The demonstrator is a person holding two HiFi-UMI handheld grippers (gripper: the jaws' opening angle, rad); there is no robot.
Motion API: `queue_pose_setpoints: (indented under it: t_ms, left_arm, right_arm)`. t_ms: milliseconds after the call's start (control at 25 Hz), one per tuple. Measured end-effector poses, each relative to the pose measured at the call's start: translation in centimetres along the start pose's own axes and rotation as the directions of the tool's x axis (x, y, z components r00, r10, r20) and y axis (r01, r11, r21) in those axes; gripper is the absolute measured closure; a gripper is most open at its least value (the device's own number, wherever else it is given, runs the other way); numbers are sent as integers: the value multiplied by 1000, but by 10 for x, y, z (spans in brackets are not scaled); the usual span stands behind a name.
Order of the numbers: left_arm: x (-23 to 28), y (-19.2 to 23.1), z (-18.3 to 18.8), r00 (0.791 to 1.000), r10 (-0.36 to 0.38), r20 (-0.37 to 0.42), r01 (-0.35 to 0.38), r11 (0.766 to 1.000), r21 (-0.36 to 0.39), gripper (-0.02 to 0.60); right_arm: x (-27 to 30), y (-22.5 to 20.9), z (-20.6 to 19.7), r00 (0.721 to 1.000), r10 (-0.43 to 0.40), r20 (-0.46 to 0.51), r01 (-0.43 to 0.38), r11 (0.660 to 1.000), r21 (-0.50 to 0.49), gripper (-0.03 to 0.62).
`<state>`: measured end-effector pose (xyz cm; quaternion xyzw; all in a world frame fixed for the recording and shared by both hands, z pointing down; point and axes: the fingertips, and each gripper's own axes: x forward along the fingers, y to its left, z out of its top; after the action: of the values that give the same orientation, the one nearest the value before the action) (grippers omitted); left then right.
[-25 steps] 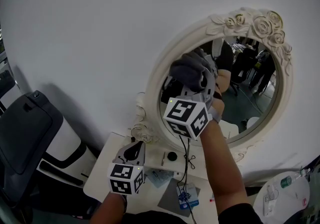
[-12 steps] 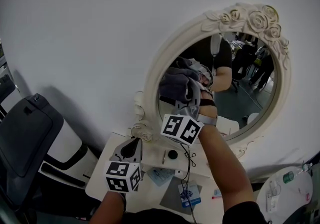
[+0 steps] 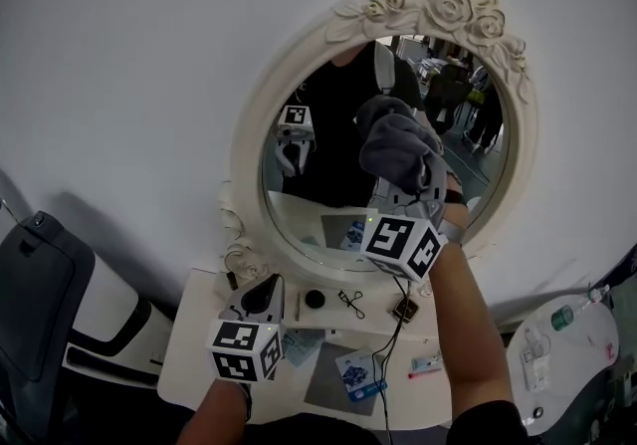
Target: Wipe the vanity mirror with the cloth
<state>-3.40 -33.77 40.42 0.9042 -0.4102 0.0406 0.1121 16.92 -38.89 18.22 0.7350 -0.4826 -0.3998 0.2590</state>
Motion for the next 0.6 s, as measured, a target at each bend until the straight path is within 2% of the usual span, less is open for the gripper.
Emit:
queue_pose_setpoints:
  t_ms: [120,240,400,600]
  left_arm:
    - [9,-19,-2,999,-39,-13,39,999,19,575]
    - [16,-30,-4,998,-60,-24,61,998,30,575]
    - [23,-42,-5,996,-81,-34,82,996,42,575]
    - [24,-49,-7,995,-85,-46,87,995,55,575]
  right_arm:
    - [-5,-40,-44,994,-69,-85,74,996,57,559]
    - [-12,-69,-88,980,-104,-168,125,985,120,559]
    - [-21,-80,-129,960,-119,-253,163,974,160,559]
    - [-37,-75,-176,926,-92,-366,201,941,271,559]
